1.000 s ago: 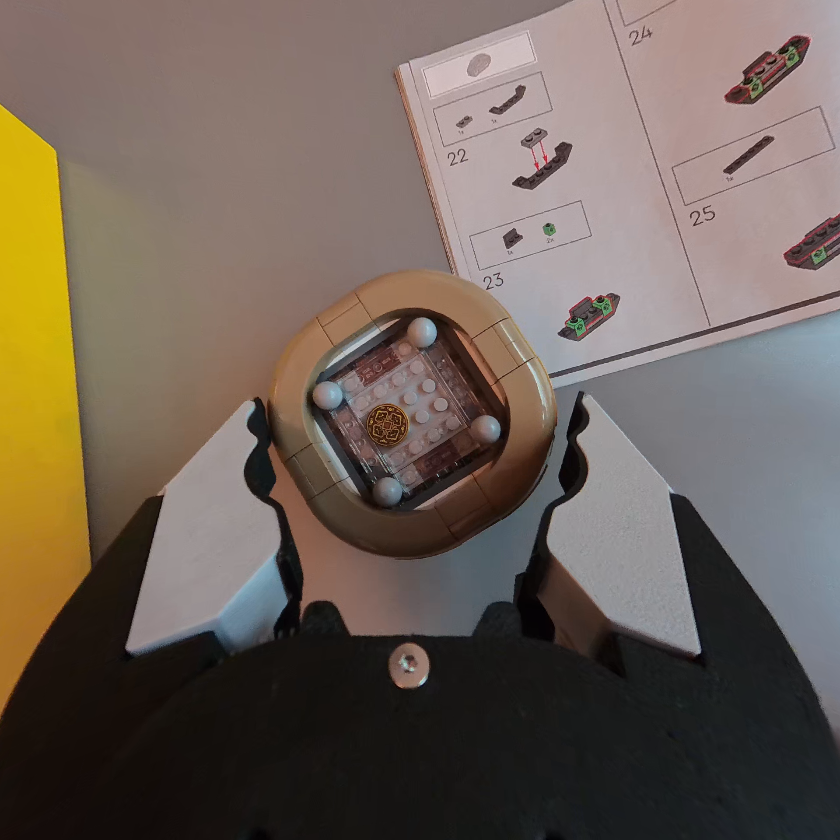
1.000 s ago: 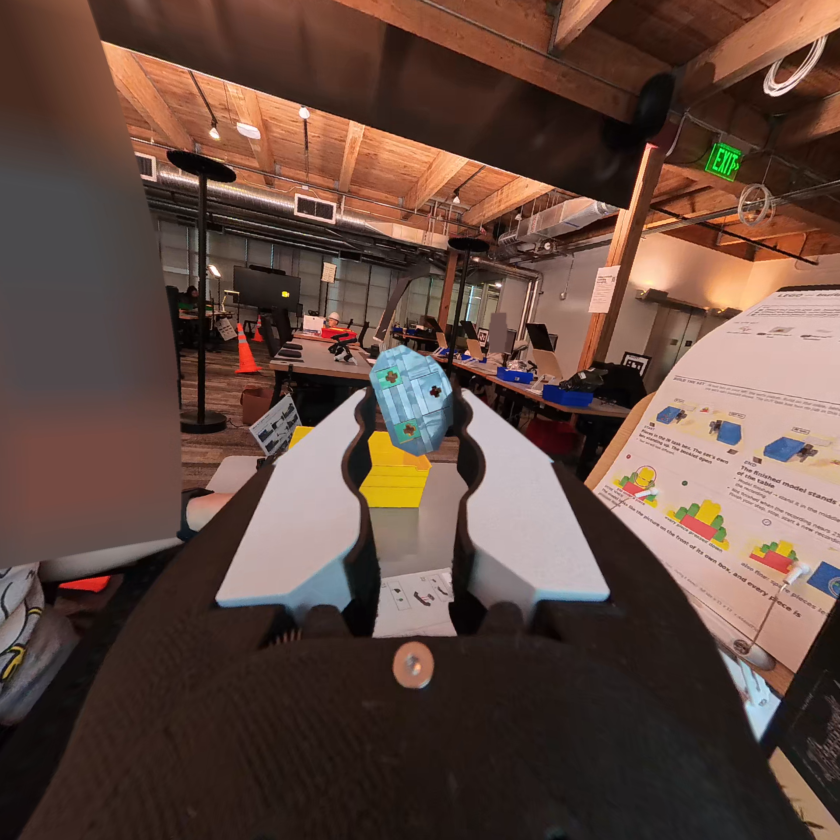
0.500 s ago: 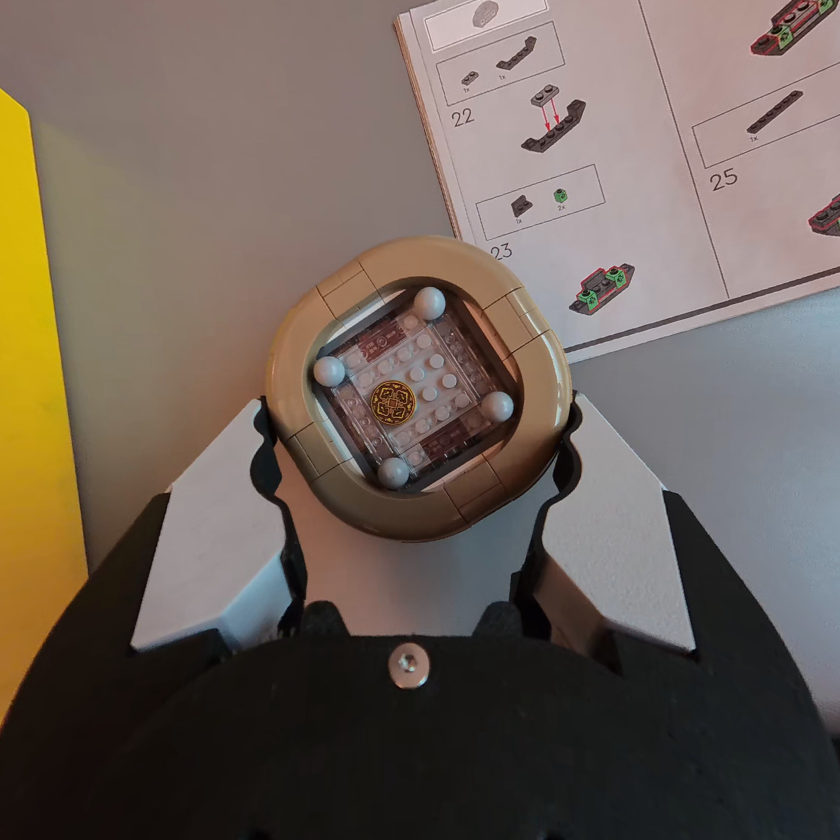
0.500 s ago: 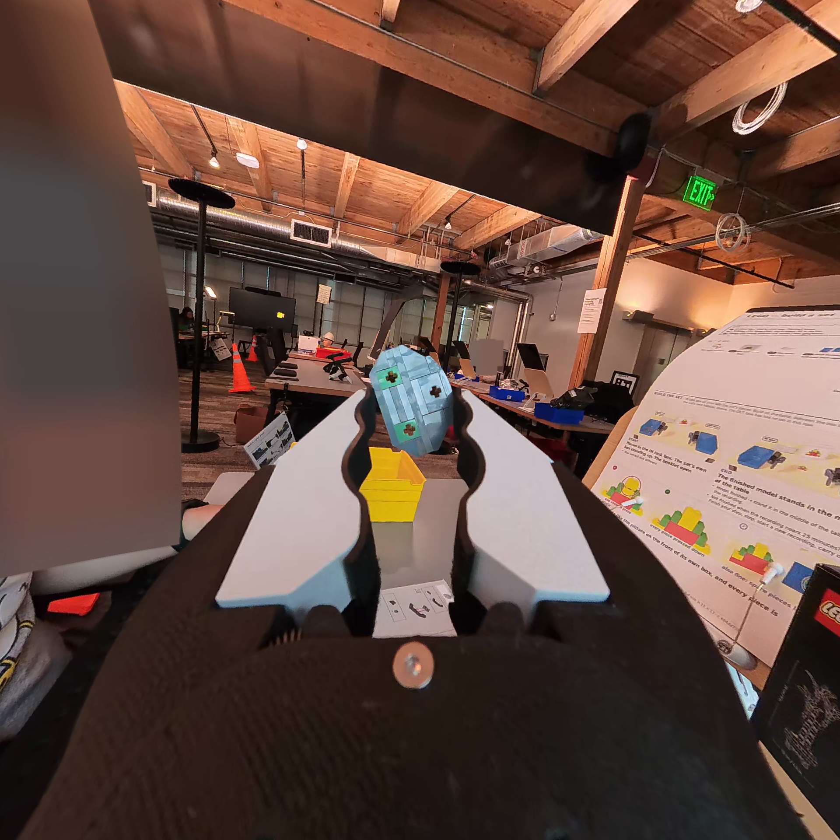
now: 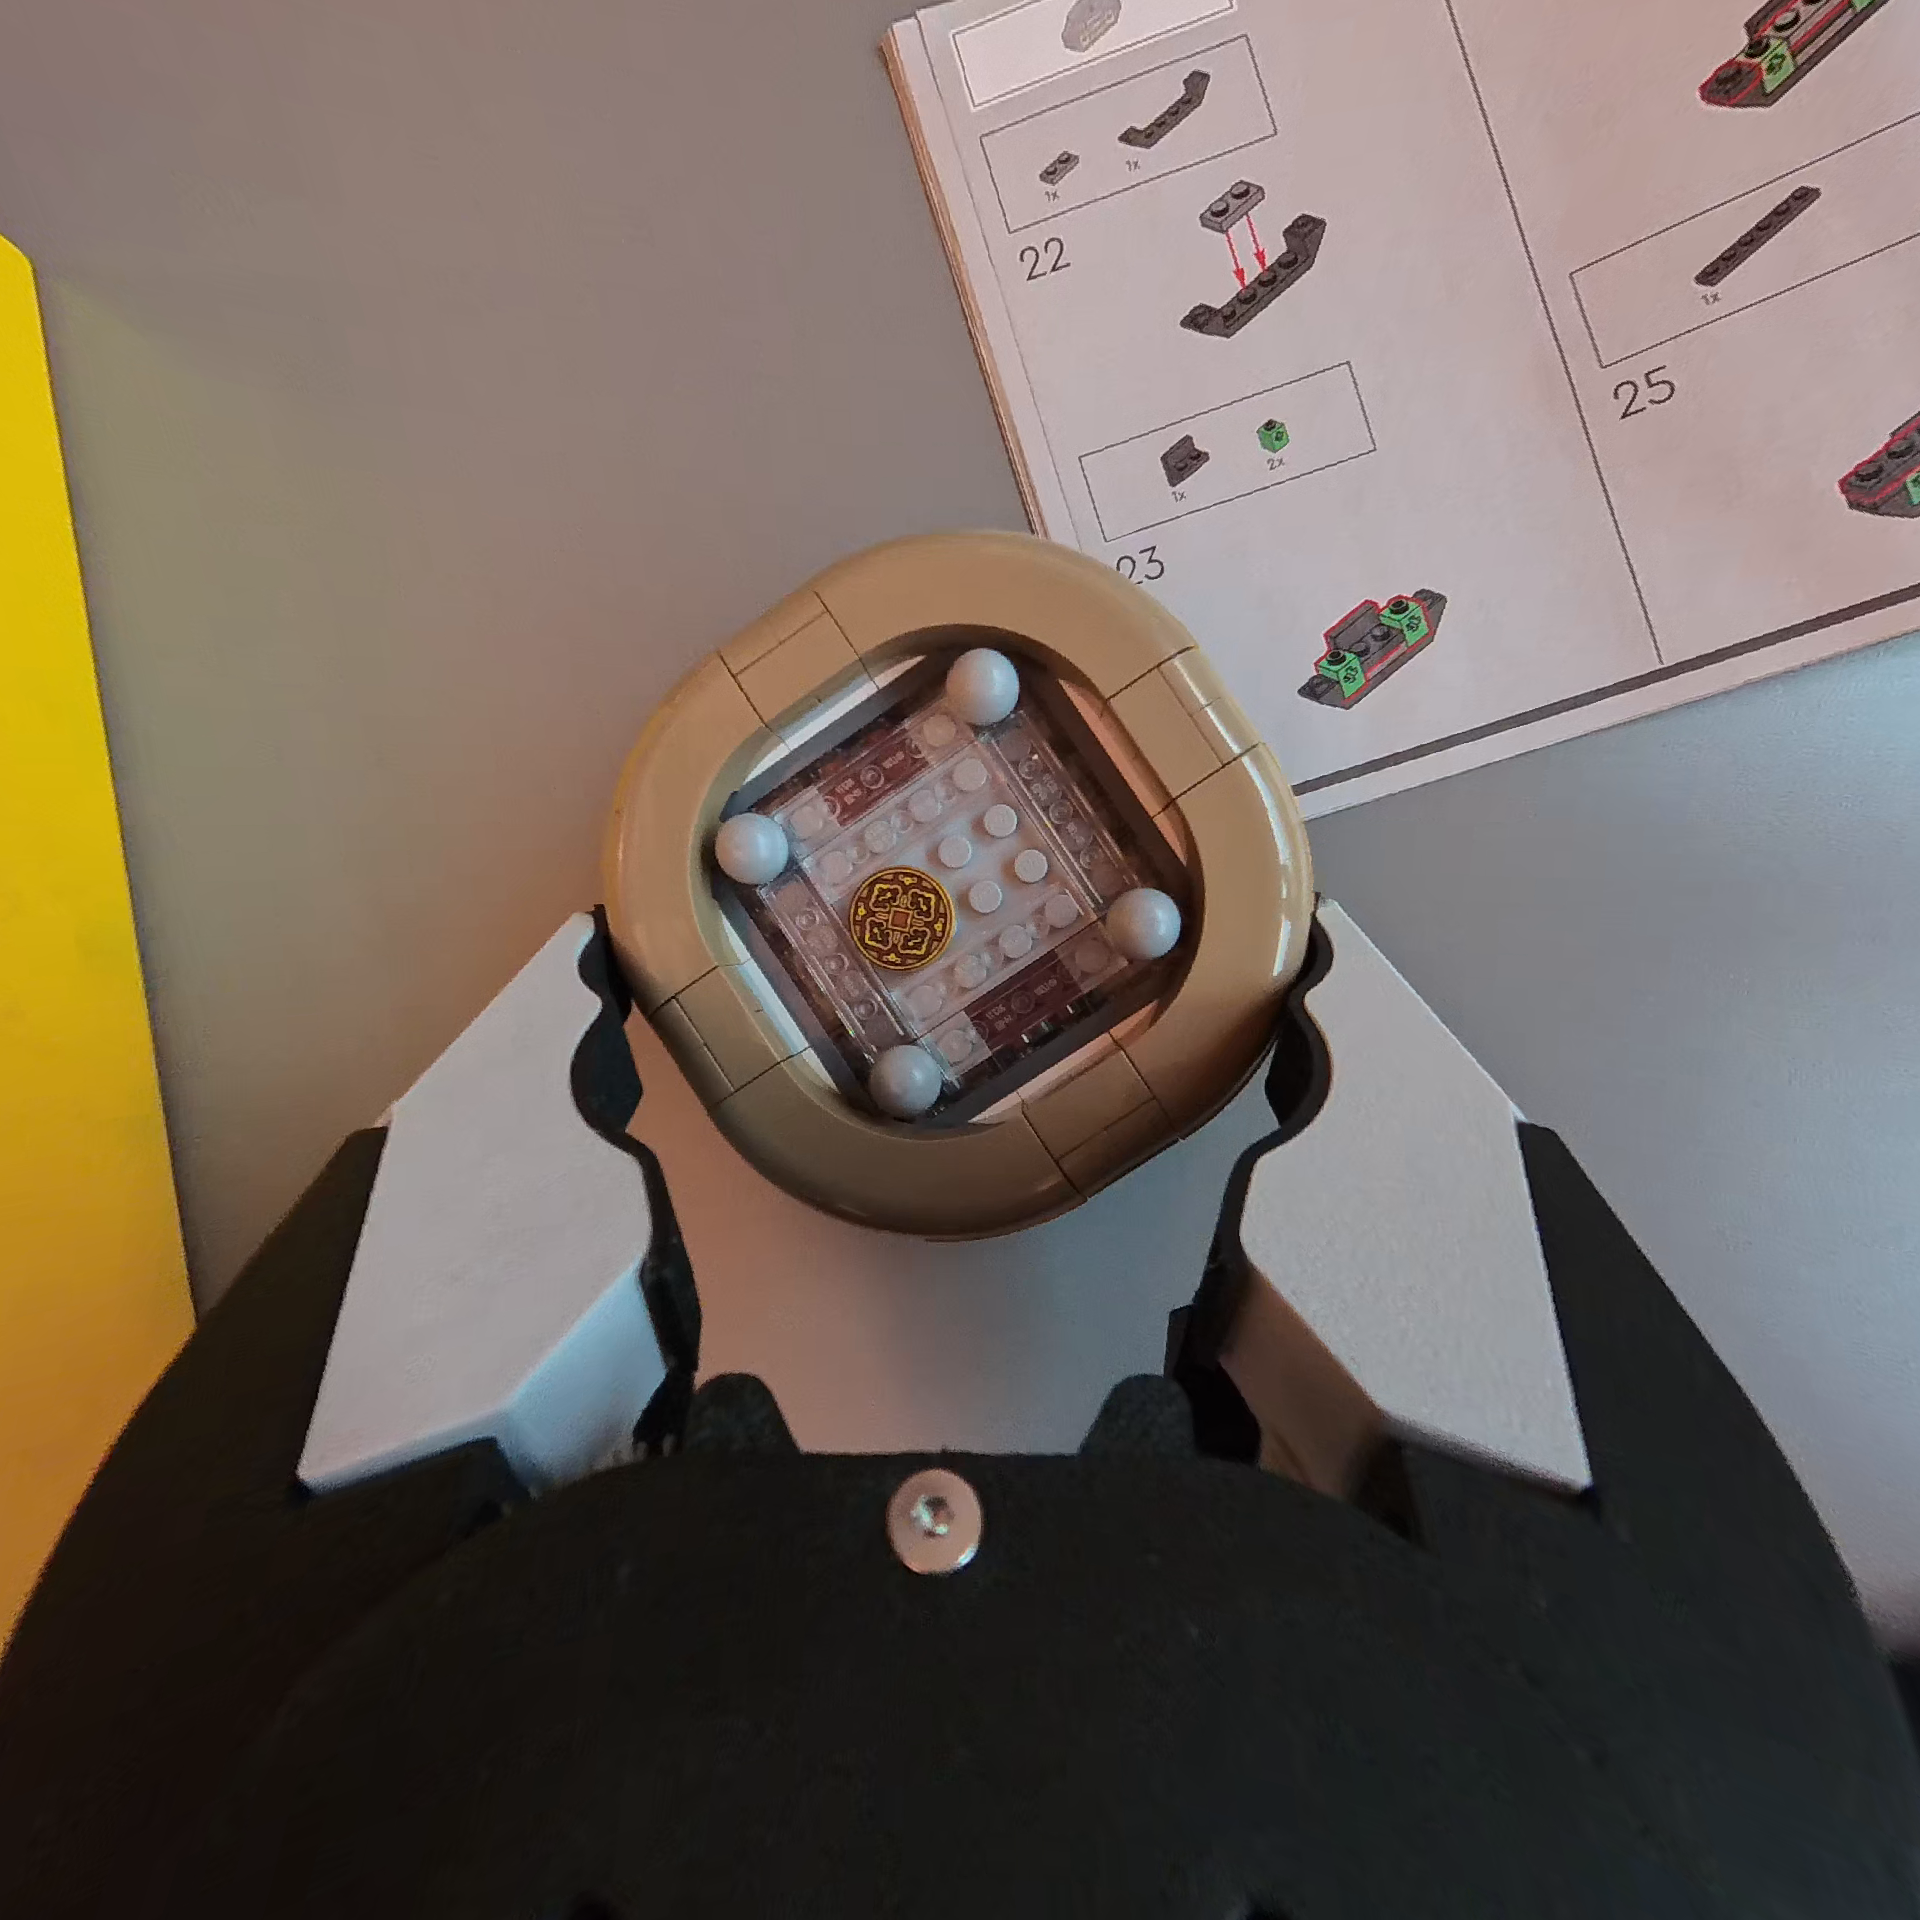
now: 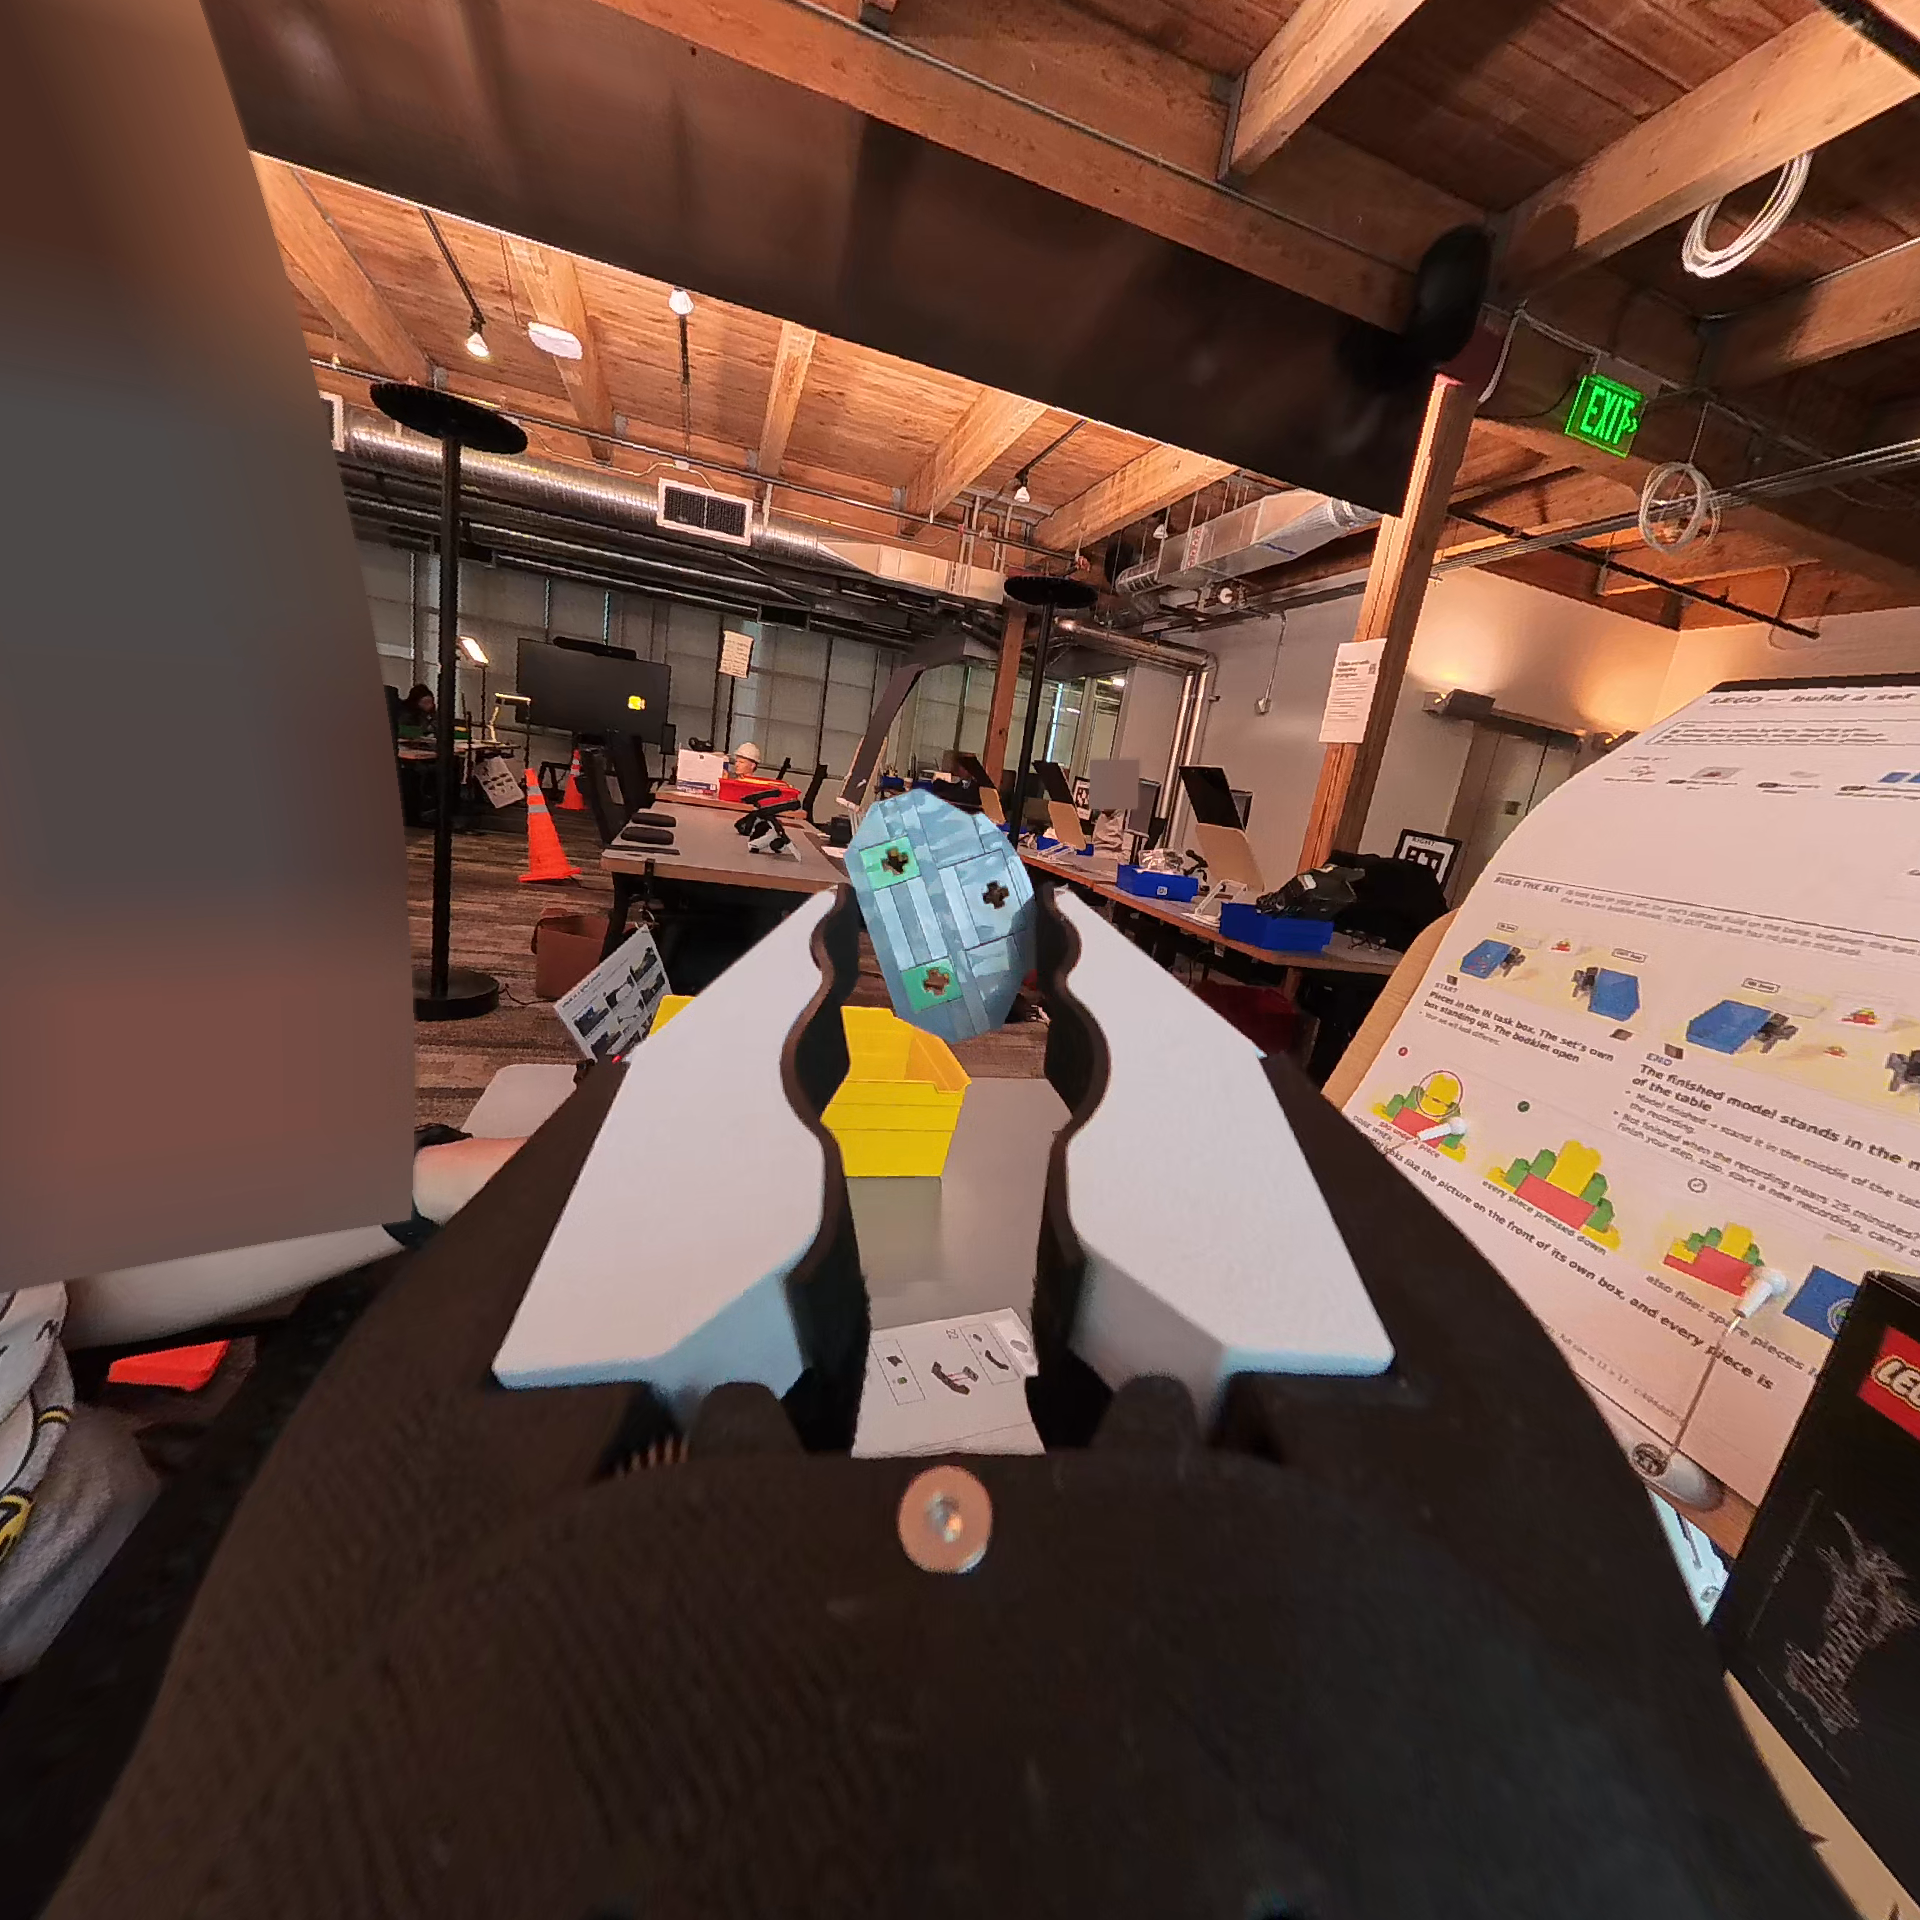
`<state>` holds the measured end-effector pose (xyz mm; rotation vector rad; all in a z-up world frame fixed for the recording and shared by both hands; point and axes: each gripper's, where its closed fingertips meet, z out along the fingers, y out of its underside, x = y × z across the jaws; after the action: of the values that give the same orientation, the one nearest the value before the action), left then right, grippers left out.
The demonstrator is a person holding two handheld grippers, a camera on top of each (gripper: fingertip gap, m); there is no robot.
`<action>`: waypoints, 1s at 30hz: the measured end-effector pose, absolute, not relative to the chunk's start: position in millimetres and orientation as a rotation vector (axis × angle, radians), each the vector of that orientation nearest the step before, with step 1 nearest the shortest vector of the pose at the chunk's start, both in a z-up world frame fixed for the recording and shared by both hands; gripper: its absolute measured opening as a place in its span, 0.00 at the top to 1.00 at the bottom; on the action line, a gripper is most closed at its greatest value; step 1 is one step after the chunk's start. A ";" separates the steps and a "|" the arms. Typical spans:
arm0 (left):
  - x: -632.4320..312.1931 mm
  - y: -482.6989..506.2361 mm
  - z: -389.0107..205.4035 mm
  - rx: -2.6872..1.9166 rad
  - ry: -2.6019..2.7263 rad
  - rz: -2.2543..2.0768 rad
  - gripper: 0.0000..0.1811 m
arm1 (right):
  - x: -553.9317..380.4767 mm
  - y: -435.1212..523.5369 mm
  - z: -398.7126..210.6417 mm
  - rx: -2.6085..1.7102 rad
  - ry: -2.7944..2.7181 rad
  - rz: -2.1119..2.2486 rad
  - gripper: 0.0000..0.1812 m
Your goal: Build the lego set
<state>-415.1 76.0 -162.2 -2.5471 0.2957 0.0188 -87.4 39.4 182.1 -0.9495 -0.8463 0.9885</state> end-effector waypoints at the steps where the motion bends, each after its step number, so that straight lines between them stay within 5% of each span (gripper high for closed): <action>1: -415.3 75.9 -162.3 -2.548 0.297 0.017 0.32 | -87.8 39.4 181.9 -0.950 -0.848 0.989 0.82; 30: -415.1 70.3 -163.4 -2.526 0.455 -0.021 0.32 | -96.3 44.7 173.3 -0.974 -0.880 0.989 0.82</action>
<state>-415.1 70.3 -163.4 -2.5260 0.4553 -0.0214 -96.3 44.7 173.3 -0.9740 -0.8805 0.9891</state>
